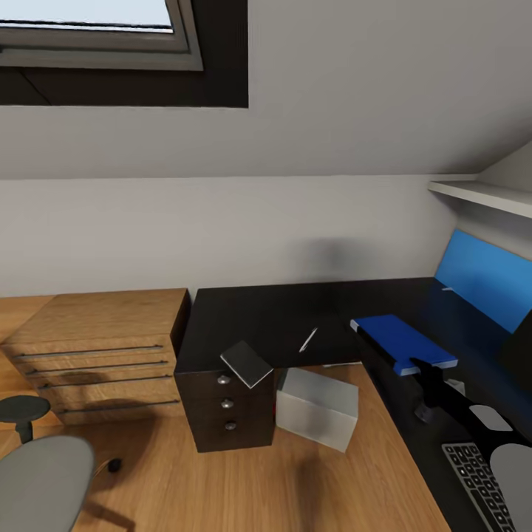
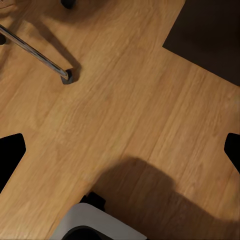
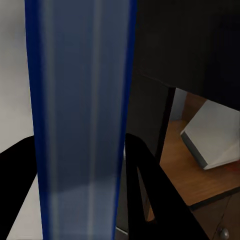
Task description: In the bedroom, organize the workspace by keeping the computer under the desk, ensuring the monitor is on the desk, placing the keyboard on the desk next to the monitor, placing the mouse on the desk next to the keyboard, moving the folder from the swivel chair onto the desk next to the mouse, stacking the notebook on top of the folder with the pen on top of the notebook, and positioning the swivel chair next to the desk.
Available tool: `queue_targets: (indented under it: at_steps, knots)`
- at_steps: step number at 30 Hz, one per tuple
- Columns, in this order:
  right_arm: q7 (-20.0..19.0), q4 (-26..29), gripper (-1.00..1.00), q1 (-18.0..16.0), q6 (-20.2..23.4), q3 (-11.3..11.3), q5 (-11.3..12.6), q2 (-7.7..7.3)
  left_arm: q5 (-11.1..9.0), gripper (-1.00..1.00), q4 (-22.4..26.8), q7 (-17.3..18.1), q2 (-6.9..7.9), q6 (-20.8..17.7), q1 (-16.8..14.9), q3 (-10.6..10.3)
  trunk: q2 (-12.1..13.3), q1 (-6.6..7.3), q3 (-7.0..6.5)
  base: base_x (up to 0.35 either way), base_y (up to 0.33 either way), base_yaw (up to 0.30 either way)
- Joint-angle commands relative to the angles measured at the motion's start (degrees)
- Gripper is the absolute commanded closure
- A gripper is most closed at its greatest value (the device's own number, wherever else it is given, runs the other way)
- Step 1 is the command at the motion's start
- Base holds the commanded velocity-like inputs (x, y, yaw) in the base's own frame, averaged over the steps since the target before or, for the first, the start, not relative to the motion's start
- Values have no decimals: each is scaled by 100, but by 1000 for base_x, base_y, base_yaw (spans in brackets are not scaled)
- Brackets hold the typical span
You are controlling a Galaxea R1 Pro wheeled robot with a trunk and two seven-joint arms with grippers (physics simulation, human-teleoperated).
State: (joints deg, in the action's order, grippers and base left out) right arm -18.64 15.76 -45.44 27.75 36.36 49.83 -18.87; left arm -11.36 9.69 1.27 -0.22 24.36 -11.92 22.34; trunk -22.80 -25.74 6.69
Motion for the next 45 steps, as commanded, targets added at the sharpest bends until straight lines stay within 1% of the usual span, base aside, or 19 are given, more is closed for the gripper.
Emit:
queue_targets:
  at_steps: [1, 13, 15, 17, 20, 23, 33, 39, 45]
  knots:
    - [38, -3, 100, -7, 39, 37, 13, -1, -59, -100, -2, 13, 0, 16, -4, -20, -12, -4, 12, 73, -1, 0]
    - [146, -9, 100, -7, 37, 33, 9, -2, -59, -100, -2, 13, -1, 14, -4, -20, -12, -4, 12, 17, 0, 0]
    - [235, -10, 100, -6, 35, 35, 9, -2, -59, -100, -2, 13, -1, 11, -4, -20, -12, -4, 12, 1, 0, 0]
    - [456, -11, 100, -6, 29, 37, 14, -2, -59, -100, -2, 13, 0, 12, -4, -20, -12, -4, 12, 0, 0, 0]
    - [617, -11, 100, -6, -30, 37, 16, -2, -59, -100, -2, 13, 3, 13, -4, -20, -12, -4, 12, 0, 0, 0]
    - [684, -11, 100, -3, -136, 37, 17, -2, -59, -100, -2, 13, 4, 15, -4, -20, -12, -4, 12, 0, 0, 0]
    - [728, -11, 100, -4, -262, 38, 18, -2, -59, -100, -2, 13, 4, 16, -4, -20, -12, -4, 12, 7, 0, 0]
    - [730, -11, 100, -5, -308, 37, 18, -2, -59, -100, 0, 13, 4, 16, -4, -20, -12, -4, 12, 171, 0, 0]
    - [707, -11, 100, -8, -321, 30, 15, -2, -59, -100, -2, 13, 4, 16, -4, -20, -12, -4, 12, 59, 0, 0]
